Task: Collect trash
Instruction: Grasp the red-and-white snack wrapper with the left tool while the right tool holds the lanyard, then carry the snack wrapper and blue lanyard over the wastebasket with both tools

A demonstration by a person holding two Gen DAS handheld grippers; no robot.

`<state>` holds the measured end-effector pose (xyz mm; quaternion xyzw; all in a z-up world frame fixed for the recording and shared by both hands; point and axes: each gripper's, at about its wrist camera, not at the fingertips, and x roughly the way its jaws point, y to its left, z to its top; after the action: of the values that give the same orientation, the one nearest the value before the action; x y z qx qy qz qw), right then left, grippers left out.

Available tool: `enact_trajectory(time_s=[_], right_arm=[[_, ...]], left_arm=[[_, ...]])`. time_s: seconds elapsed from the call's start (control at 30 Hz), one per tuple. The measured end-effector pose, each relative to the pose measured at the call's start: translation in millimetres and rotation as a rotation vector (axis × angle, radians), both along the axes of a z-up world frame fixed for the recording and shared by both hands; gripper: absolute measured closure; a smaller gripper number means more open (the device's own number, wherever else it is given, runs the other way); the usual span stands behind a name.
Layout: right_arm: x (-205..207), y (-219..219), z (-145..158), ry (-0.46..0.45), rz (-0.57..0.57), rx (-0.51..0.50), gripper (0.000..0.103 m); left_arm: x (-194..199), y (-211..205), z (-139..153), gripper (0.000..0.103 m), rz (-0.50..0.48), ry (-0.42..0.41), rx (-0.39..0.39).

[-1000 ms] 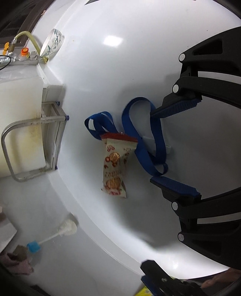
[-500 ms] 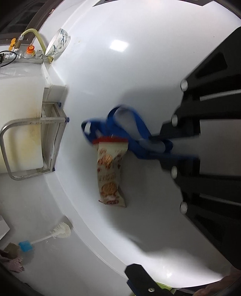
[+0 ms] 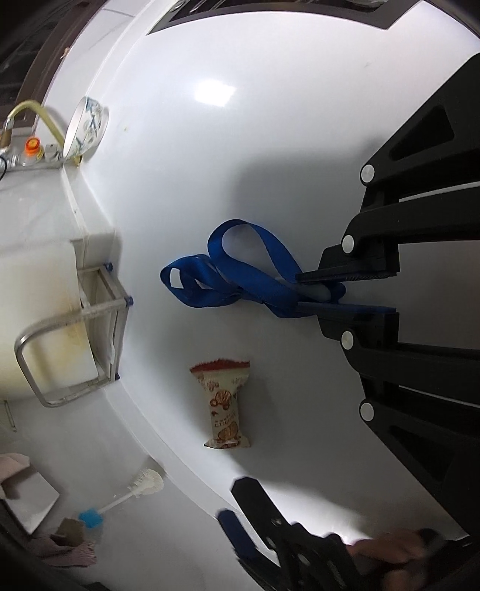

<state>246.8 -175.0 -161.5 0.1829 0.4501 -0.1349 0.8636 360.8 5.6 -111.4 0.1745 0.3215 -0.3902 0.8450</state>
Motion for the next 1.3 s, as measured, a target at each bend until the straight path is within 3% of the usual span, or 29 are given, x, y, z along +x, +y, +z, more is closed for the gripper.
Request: enact_trajectory(time_s=[0.17, 0.37, 0.5, 0.63, 0.7, 0.83, 0.93, 1.17, 1.3], right_arm=[[-18, -9, 6, -0.012, -0.025, 0.024, 0.093], [-38, -13, 11, -0.017, -0.05, 0.052, 0.093], [-45, -16, 10, -0.026, -0.072, 0.088, 0.093], [-47, -16, 11, -0.03, -0.072, 0.09, 0.093], [-47, -15, 12, -0.031, -0.071, 0.087, 0.093], [-47, -14, 11, -0.032, -0.071, 0.088, 0.093], [-49, -14, 11, -0.035, -0.073, 0.096, 0.093], [-53, -11, 16, -0.049, -0.057, 0.103, 0.093], [-60, -7, 22, -0.054, -0.027, 0.105, 0.093]], left_arm=[[4, -16, -8, 0.012, -0.165, -0.075, 0.026], [12, -35, -20, 0.012, -0.318, -0.089, 0.06], [15, -45, -28, 0.017, -0.406, -0.101, 0.1], [20, -57, -41, 0.028, -0.445, -0.097, 0.168], [22, -59, -44, 0.034, -0.448, -0.093, 0.178], [22, -63, -49, 0.068, -0.443, -0.054, 0.185], [23, -59, -46, 0.085, -0.411, -0.015, 0.154], [13, -35, -31, 0.088, -0.2, 0.093, 0.104], [-16, -17, -14, 0.088, -0.124, 0.095, 0.093]])
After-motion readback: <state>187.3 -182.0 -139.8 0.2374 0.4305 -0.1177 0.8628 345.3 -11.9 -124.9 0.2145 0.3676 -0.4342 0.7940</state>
